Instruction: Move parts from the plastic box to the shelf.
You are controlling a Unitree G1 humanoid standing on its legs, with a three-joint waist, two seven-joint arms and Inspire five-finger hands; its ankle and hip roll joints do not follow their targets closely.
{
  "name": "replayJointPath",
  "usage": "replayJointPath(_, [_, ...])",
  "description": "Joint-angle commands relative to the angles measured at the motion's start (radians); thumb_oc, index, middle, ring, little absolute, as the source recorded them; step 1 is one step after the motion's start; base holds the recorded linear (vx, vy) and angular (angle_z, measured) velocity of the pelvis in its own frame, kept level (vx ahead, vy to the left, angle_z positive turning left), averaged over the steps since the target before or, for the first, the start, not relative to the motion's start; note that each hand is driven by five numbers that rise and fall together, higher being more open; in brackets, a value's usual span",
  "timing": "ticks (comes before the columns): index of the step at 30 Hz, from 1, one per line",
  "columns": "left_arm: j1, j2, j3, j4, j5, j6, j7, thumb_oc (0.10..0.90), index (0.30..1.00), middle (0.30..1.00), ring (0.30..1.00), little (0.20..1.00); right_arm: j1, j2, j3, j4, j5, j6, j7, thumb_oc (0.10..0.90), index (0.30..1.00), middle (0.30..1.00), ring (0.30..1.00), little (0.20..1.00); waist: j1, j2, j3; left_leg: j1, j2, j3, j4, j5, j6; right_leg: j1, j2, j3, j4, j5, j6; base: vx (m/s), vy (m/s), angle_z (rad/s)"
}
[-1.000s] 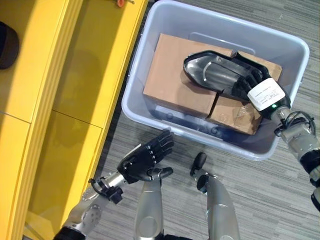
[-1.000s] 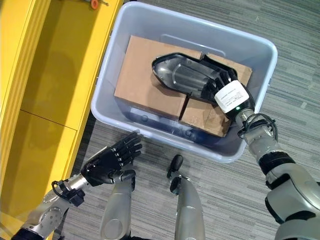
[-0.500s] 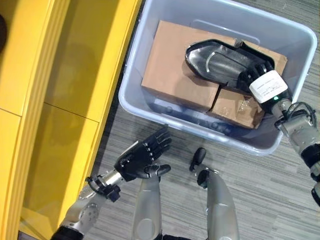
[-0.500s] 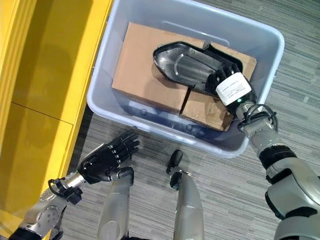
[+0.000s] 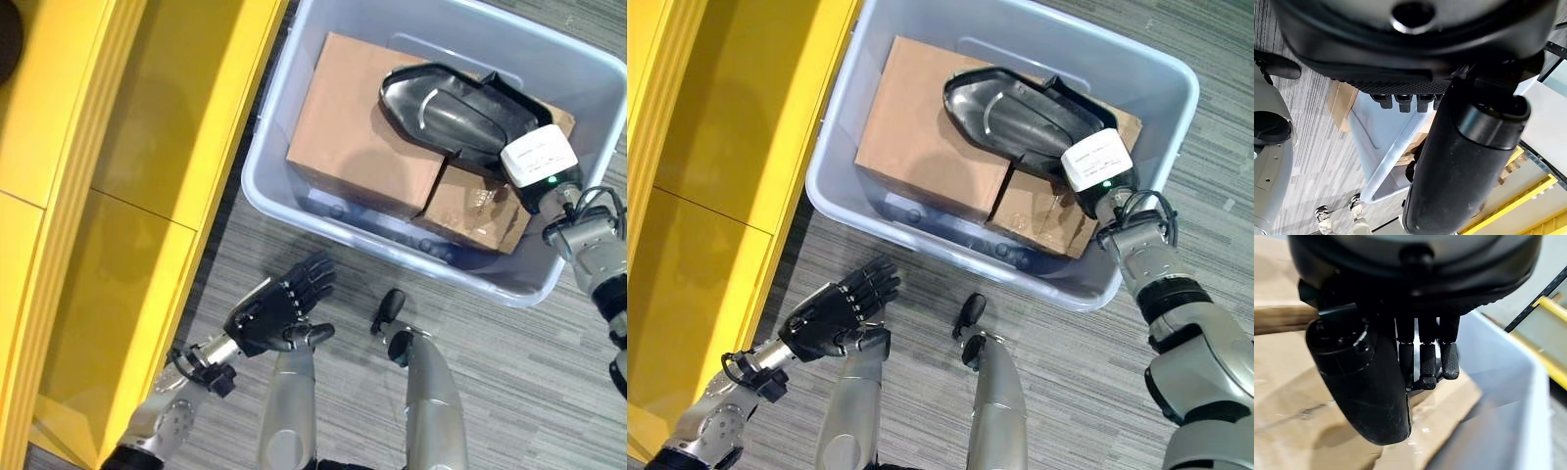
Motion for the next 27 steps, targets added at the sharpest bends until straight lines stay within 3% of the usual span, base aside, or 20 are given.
replayJointPath(1, [0.022, -0.008, 0.006, -0.118, -0.019, -0.064, -0.07, 0.9, 1.0, 1.0, 1.0, 1.0, 0.021, 0.019, 0.036, -0.04, 0.081, -0.093, -0.032, 0.4, 0.3, 0.3, 0.3, 0.3, 0.019, 0.022, -0.023, 0.01, -0.025, 0.031, -0.061, 0.054, 0.062, 0.092, 0.075, 0.024, -0.006, -0.039, 0.029, -0.03, 0.042, 0.03])
replayJointPath(6, [0.022, -0.026, 0.003, -0.12, -0.015, -0.059, -0.069, 0.9, 1.0, 1.0, 1.0, 1.0, 0.059, 0.051, 0.025, -0.111, 0.069, -0.15, -0.109, 0.4, 0.3, 0.3, 0.3, 0.3, 0.01, 0.015, -0.023, 0.073, -0.014, 0.036, -0.101, 0.06, 0.059, 0.156, 0.085, 0.033, -0.073, -0.022, 0.033, -0.01, 0.054, -0.04])
replayJointPath(9, [0.026, -0.035, 0.0, -0.114, -0.009, -0.09, -0.059, 0.9, 1.0, 1.0, 1.0, 1.0, 0.088, 0.047, -0.009, -0.246, 0.062, -0.204, -0.173, 0.4, 0.3, 0.3, 0.3, 0.3, -0.003, -0.001, -0.023, 0.145, -0.004, 0.05, -0.139, 0.061, 0.056, 0.223, 0.09, 0.044, -0.131, -0.009, 0.038, -0.03, 0.062, -0.09])
replayJointPath(15, [0.026, -0.042, -0.003, -0.111, 0.008, -0.096, -0.031, 0.9, 1.0, 1.0, 1.0, 1.0, 0.142, 0.064, -0.081, -0.391, 0.117, -0.235, -0.123, 0.4, 0.3, 0.3, 0.3, 0.3, -0.014, -0.024, -0.029, 0.257, 0.009, 0.061, -0.176, 0.053, 0.05, 0.343, 0.091, 0.057, -0.197, -0.004, 0.045, 0.02, 0.067, -0.01])
replayJointPath(18, [0.039, -0.06, -0.002, -0.102, 0.012, -0.09, -0.027, 0.9, 1.0, 1.0, 1.0, 1.0, 0.206, 0.072, -0.112, -0.488, 0.164, -0.216, -0.068, 0.4, 0.3, 0.3, 0.3, 0.3, -0.021, -0.042, -0.071, 0.313, 0.015, 0.072, -0.205, 0.052, 0.049, 0.407, 0.084, 0.066, -0.246, 0.006, 0.052, 0.1, 0.12, -0.04])
replayJointPath(21, [0.049, -0.081, 0.002, -0.098, 0.02, -0.079, -0.041, 0.9, 1.0, 1.0, 1.0, 1.0, 0.287, 0.101, -0.159, -0.527, 0.376, -0.144, 0.09, 0.4, 0.3, 0.3, 0.3, 0.3, -0.035, -0.055, -0.109, 0.378, 0.021, 0.086, -0.237, 0.051, 0.047, 0.478, 0.078, 0.079, -0.305, 0.019, 0.057, 0.1, 0.126, -0.11])
replayJointPath(24, [0.05, -0.095, 0.004, -0.102, 0.034, -0.057, -0.035, 0.9, 1.0, 1.0, 1.0, 1.0, 0.349, 0.151, -0.202, -0.539, 0.579, -0.09, 0.152, 0.4, 0.3, 0.3, 0.3, 0.3, -0.043, -0.064, -0.136, 0.418, 0.02, 0.094, -0.255, 0.051, 0.046, 0.529, 0.073, 0.082, -0.344, 0.029, 0.059, 0.09, 0.08, -0.01])
replayJointPath(27, [0.045, -0.113, 0.005, -0.101, 0.039, -0.039, -0.032, 0.9, 1.0, 1.0, 1.0, 1.0, 0.393, 0.21, -0.247, -0.525, 0.69, -0.057, 0.166, 0.4, 0.3, 0.3, 0.3, 0.3, -0.05, -0.066, -0.156, 0.453, 0.022, 0.1, -0.266, 0.047, 0.045, 0.569, 0.069, 0.087, -0.373, 0.035, 0.062, 0.09, 0.08, 0.02])
